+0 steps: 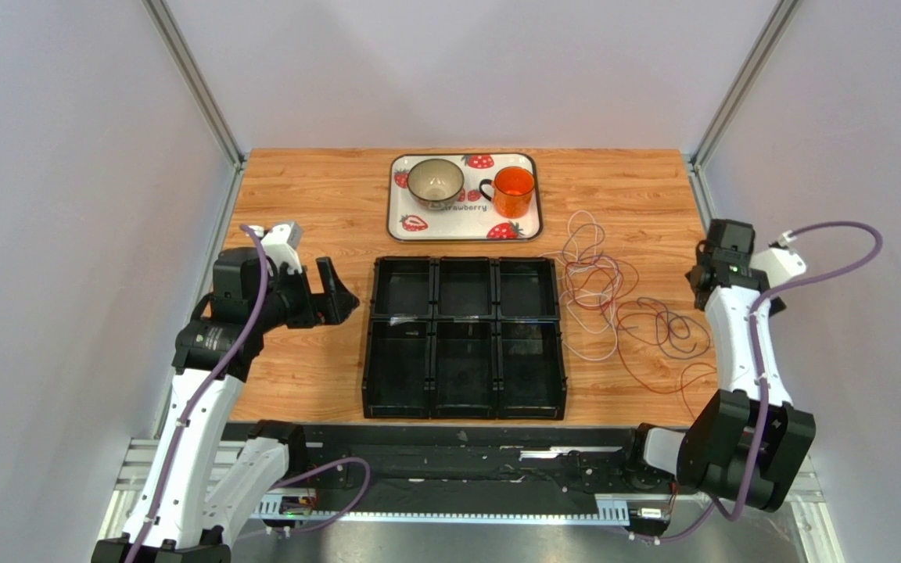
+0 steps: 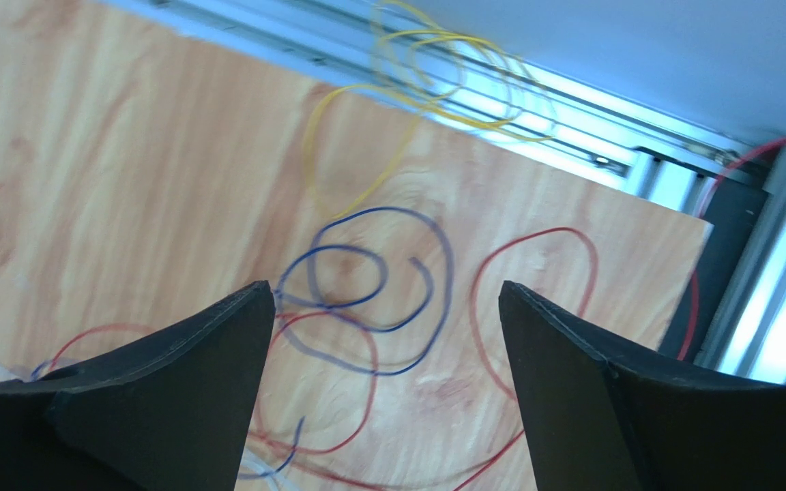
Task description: Untangle the cables
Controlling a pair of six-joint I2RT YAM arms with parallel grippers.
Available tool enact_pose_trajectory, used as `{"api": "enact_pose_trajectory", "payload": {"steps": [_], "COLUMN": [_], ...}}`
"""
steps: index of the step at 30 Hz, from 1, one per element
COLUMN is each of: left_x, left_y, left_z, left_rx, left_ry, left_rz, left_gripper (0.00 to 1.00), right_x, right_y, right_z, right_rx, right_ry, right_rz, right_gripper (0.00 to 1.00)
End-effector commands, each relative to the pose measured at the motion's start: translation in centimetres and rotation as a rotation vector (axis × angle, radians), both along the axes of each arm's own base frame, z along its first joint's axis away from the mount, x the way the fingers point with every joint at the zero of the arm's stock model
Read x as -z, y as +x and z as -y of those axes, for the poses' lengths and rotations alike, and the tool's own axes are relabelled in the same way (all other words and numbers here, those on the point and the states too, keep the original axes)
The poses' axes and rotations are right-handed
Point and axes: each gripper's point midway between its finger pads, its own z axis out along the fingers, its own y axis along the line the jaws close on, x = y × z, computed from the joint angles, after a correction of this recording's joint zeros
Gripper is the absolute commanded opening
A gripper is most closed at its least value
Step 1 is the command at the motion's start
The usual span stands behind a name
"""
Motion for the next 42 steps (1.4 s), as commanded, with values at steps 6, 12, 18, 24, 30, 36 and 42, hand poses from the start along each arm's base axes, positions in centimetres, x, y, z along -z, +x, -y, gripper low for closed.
{"api": "enact_pose_trajectory", "payload": {"steps": [6, 12, 18, 24, 30, 36, 42], "left_x": [-0.4, -0.2, 0.0, 0.2, 0.4, 0.4, 0.4], "left_y": [0.1, 0.1, 0.2, 0.3, 0.4, 0.4, 0.4], "left_z": [0.6, 0.5, 0.5, 0.5, 0.5, 0.6, 0.5], "left_rx": [0.039, 0.035, 0.03, 0.026, 0.028, 0.029, 0.029], "left_ry": [-0.005, 0.0, 0.003, 0.004, 0.005, 0.004, 0.006], "left_rz": [0.029, 0.021, 0.013, 0.003, -0.006, -0.006, -0.006], "left_gripper": [0.99, 0.99, 0.99, 0.99, 0.99, 0.99, 0.99], "right_x": [3.9, 6.5, 8.8, 7.9, 6.5, 8.4, 9.3], "right_y": [-0.4, 1.1, 3.6, 4.4, 4.0, 4.4, 4.2], "right_z": [2.5, 3.7, 3.8, 4.1, 4.5, 4.6, 5.0], "right_rx": [0.111, 0.171, 0.162, 0.161, 0.176, 0.182, 0.187], "right_ry": [0.16, 0.171, 0.232, 0.223, 0.18, 0.196, 0.185], "right_rz": [0.007, -0.018, -0.035, 0.005, 0.048, 0.004, -0.042], "right_gripper": [0.85, 0.84, 0.78, 0.72, 0.71, 0.37, 0.15]}}
